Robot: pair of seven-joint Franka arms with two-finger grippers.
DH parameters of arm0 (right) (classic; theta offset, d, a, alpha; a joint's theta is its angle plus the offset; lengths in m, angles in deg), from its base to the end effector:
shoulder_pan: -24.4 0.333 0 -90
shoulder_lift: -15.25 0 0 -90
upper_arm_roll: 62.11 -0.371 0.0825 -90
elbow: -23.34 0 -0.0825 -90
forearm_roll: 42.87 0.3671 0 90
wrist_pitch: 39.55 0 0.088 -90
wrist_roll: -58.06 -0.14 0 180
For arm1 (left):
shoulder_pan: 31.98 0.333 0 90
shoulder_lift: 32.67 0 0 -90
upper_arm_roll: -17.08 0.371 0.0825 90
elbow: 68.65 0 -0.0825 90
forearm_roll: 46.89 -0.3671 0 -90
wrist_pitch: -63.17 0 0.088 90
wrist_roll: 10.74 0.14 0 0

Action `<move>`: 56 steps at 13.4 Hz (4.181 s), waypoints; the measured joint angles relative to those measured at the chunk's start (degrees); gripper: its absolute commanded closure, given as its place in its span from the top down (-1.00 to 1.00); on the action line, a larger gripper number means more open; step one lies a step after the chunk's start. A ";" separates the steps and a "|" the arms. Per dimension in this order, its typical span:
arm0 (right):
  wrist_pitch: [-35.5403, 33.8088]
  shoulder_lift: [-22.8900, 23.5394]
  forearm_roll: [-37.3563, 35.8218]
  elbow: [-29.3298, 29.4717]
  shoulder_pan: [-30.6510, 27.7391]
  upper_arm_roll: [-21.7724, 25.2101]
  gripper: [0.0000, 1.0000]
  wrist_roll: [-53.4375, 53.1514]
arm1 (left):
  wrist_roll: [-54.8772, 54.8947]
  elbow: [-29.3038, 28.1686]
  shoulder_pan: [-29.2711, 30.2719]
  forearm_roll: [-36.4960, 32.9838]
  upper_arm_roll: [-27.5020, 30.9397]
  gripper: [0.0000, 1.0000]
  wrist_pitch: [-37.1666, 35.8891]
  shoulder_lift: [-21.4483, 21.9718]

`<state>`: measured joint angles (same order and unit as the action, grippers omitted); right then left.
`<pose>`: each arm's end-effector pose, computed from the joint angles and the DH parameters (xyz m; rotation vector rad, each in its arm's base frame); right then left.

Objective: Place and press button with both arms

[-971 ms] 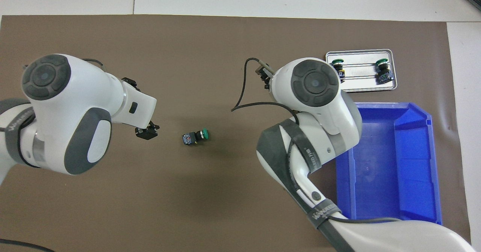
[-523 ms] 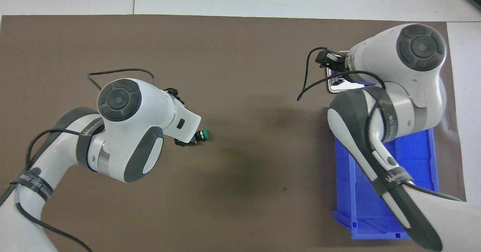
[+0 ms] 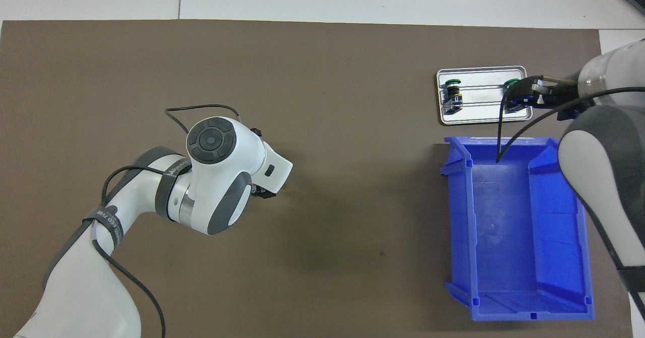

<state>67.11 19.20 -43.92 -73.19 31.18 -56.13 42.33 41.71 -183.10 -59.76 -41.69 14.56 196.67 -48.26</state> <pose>0.5863 0.0081 0.5823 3.1021 -0.3987 0.1733 0.5252 -0.3097 0.3611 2.3684 -1.9582 0.1145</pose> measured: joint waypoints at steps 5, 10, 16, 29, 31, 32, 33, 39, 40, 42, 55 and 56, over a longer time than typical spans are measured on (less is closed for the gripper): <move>-16.81 -4.27 0.00 7.32 -2.12 0.02 1.00 3.95 | -0.01 -2.15 -0.01 0.04 0.11 0.97 0.03 0.01; -20.74 -5.50 -0.07 10.27 -3.36 0.01 1.00 9.33 | -0.67 -4.72 -0.51 0.13 -0.06 0.82 0.71 0.08; -20.74 -5.23 -0.07 10.25 -3.33 -0.02 1.00 9.43 | -2.93 -6.53 -0.70 0.57 -0.18 0.77 3.03 0.14; -20.91 -5.22 -0.67 9.66 -3.11 -0.14 1.00 9.46 | -4.04 -7.10 -2.11 3.47 -0.18 0.42 3.61 0.48; -21.14 -4.91 -0.80 10.00 -2.61 -0.31 1.00 9.50 | -4.06 -7.18 -2.11 3.49 0.00 0.34 3.63 0.74; -21.14 -4.75 -0.81 10.06 -2.31 -0.40 1.00 9.50 | -4.06 -7.29 -2.11 3.49 0.05 0.30 3.63 0.89; -21.17 -4.65 -0.82 10.09 -2.15 -0.43 1.00 9.73 | -4.06 -7.38 -2.11 3.50 0.04 0.23 3.63 0.99; -21.46 -4.57 -1.15 10.09 -2.18 -0.34 1.00 13.31 | -4.04 -7.55 -2.11 3.50 0.05 0.01 3.99 1.36; -21.47 -4.56 -1.20 10.01 -2.27 -0.34 1.00 13.32 | -4.04 -7.57 -2.11 3.50 0.04 -0.07 4.30 1.35; -21.30 -4.55 -1.21 9.15 -2.70 -0.34 1.00 13.41 | -3.95 -7.63 -2.11 3.50 0.05 -0.26 4.95 1.35; -20.77 -5.08 -1.18 8.35 -2.05 -1.24 1.00 13.20 | -1.21 -5.46 -0.35 3.64 0.92 -0.62 6.28 1.25; -20.77 -5.08 -1.18 8.35 -2.05 -1.24 1.00 13.20 | -1.19 -4.47 0.09 4.27 0.95 -0.62 6.28 1.09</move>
<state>46.34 14.12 -45.10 -64.83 29.13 -57.37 55.53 40.52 -187.57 -59.67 -37.42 15.50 202.95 -47.16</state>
